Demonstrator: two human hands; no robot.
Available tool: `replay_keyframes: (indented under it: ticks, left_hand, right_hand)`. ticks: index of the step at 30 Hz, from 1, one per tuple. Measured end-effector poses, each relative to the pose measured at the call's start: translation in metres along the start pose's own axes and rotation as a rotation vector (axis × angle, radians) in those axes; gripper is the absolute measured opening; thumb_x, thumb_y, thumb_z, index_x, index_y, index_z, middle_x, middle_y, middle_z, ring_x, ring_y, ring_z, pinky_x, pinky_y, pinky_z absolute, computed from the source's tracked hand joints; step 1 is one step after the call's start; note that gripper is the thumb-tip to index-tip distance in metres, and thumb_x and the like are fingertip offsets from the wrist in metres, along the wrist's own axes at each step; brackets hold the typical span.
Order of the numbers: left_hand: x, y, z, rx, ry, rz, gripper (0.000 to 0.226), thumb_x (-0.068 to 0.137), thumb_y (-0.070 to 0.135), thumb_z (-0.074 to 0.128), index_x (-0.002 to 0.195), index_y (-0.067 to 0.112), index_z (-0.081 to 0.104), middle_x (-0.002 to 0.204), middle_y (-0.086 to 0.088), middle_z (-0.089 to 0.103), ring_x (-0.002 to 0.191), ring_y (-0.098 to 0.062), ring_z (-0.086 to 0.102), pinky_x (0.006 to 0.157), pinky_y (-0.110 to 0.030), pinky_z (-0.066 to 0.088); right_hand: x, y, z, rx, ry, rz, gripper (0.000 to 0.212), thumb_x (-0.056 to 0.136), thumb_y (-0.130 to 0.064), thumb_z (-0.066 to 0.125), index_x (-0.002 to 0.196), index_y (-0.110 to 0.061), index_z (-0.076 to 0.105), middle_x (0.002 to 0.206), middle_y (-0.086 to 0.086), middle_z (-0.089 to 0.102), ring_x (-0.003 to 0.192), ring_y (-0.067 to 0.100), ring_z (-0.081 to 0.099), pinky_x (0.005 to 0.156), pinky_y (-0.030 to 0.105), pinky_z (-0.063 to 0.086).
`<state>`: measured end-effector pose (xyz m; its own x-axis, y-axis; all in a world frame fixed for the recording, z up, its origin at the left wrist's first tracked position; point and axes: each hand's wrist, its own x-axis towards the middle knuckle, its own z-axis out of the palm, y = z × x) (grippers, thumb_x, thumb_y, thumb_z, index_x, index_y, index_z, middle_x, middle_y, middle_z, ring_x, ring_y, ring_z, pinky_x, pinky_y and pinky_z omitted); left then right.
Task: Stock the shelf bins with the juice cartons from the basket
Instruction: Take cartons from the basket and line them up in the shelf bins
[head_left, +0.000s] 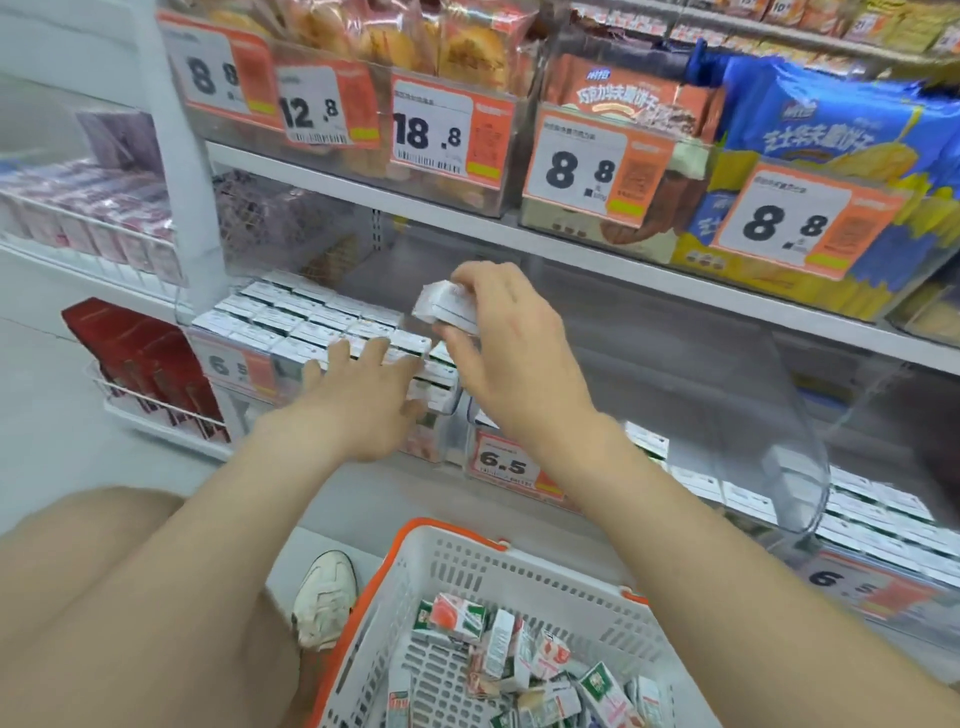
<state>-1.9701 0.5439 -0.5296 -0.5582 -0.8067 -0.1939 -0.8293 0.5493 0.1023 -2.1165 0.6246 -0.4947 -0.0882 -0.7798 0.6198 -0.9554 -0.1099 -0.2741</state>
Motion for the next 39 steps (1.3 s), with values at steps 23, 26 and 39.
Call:
replay_keyframes:
  ticks: [23, 26, 39]
  left_hand:
    - [-0.014, -0.011, 0.028, -0.062, 0.144, 0.124, 0.065, 0.099, 0.016, 0.056, 0.156, 0.024, 0.027, 0.161, -0.014, 0.024, 0.148, -0.045, 0.02, 0.121, -0.057, 0.021]
    - [-0.031, 0.002, 0.039, -0.071, 0.398, 0.119, 0.054, 0.089, 0.016, 0.068, 0.133, 0.018, 0.038, 0.138, -0.014, 0.039, 0.122, -0.039, 0.04, 0.096, -0.045, 0.037]
    - [-0.075, 0.088, 0.189, 0.258, -0.534, 0.408, 0.02, 0.099, 0.009, 0.054, 0.117, 0.015, 0.058, 0.094, -0.001, 0.055, 0.09, -0.027, 0.064, 0.069, -0.038, 0.05]
  right_hand:
    - [0.057, -0.004, 0.054, -0.248, -0.386, 0.09, 0.022, 0.091, -0.006, 0.05, 0.11, -0.009, 0.063, 0.099, 0.011, 0.061, 0.084, 0.034, 0.059, 0.071, 0.039, 0.05]
    - [-0.005, -0.01, 0.029, -0.11, -0.015, -0.001, 0.02, 0.089, -0.017, 0.047, 0.095, -0.011, 0.065, 0.086, 0.005, 0.063, 0.08, 0.029, 0.056, 0.064, 0.039, 0.046]
    - [-0.259, 0.05, 0.039, -0.072, -0.928, 0.217, 0.024, 0.091, -0.025, 0.045, 0.096, -0.019, 0.068, 0.086, 0.009, 0.07, 0.078, 0.033, 0.065, 0.066, 0.041, 0.056]
